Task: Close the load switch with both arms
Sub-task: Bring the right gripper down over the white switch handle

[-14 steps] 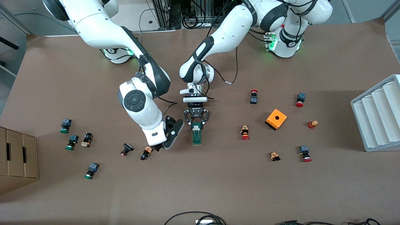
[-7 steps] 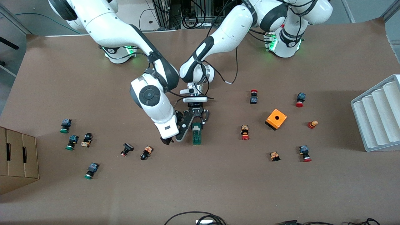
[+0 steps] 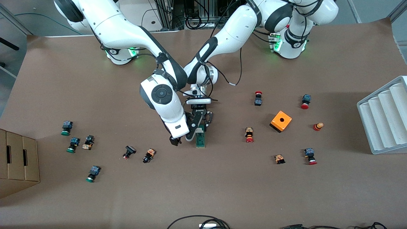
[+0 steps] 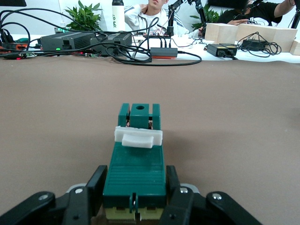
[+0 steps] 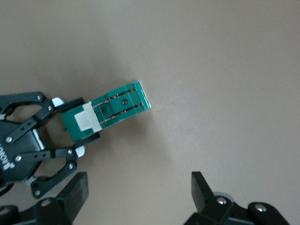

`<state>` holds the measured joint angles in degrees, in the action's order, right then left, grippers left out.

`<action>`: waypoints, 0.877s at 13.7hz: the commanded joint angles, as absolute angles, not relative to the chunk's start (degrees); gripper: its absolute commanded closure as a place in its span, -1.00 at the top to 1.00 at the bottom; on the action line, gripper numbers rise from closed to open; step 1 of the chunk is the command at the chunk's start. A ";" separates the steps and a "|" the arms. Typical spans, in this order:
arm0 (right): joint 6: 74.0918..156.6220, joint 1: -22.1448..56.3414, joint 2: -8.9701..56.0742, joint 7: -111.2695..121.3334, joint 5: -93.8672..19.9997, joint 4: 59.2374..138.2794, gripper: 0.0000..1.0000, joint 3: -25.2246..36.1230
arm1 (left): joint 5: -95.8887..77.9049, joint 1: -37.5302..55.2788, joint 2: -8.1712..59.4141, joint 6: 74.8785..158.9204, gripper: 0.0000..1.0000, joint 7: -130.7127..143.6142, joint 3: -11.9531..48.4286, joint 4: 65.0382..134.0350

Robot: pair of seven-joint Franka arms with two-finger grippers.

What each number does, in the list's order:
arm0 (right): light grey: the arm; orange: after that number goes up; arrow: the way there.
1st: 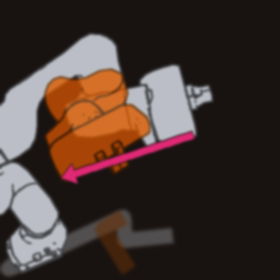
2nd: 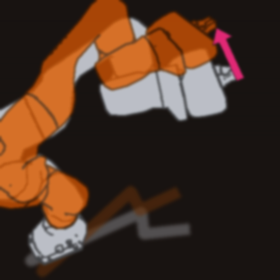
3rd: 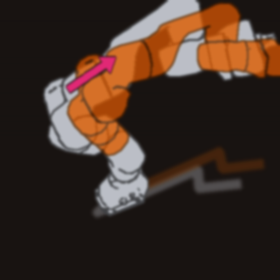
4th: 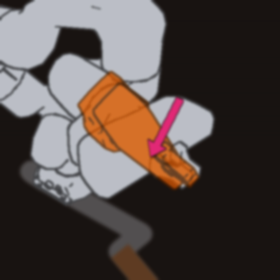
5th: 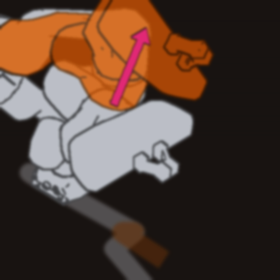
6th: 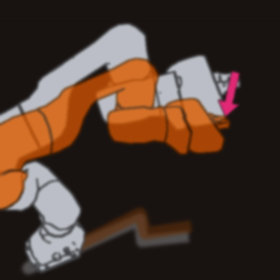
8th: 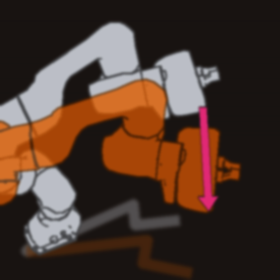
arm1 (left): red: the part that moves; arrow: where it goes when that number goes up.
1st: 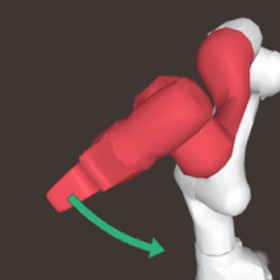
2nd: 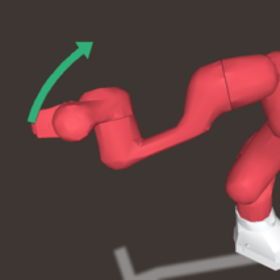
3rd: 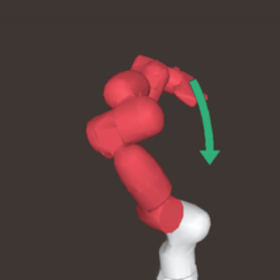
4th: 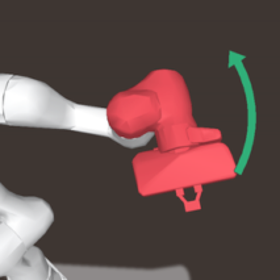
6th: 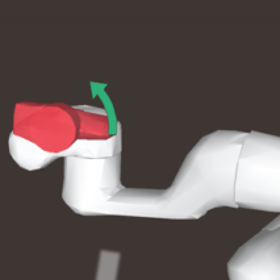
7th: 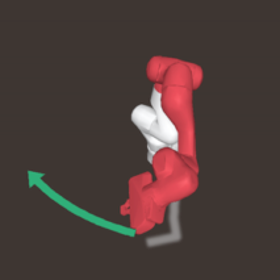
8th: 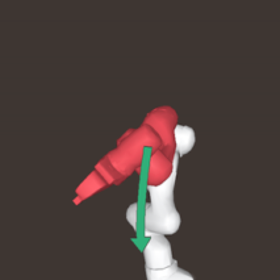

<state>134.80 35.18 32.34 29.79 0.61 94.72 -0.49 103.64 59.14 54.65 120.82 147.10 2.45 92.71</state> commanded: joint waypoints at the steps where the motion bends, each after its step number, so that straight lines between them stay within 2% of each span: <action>1: 138.86 36.56 34.53 28.13 2.11 94.48 0.96 0.87 | 104.50 59.77 55.55 120.32 0.16 148.27 1.93 91.58; 7: 144.40 41.82 38.23 28.12 2.02 94.39 0.96 6.14 | 104.59 59.85 55.63 120.23 0.16 148.36 1.93 91.93; 12: 144.49 43.77 39.20 26.01 1.93 94.31 0.97 7.47 | 104.68 59.85 55.81 120.23 0.16 148.36 1.93 91.76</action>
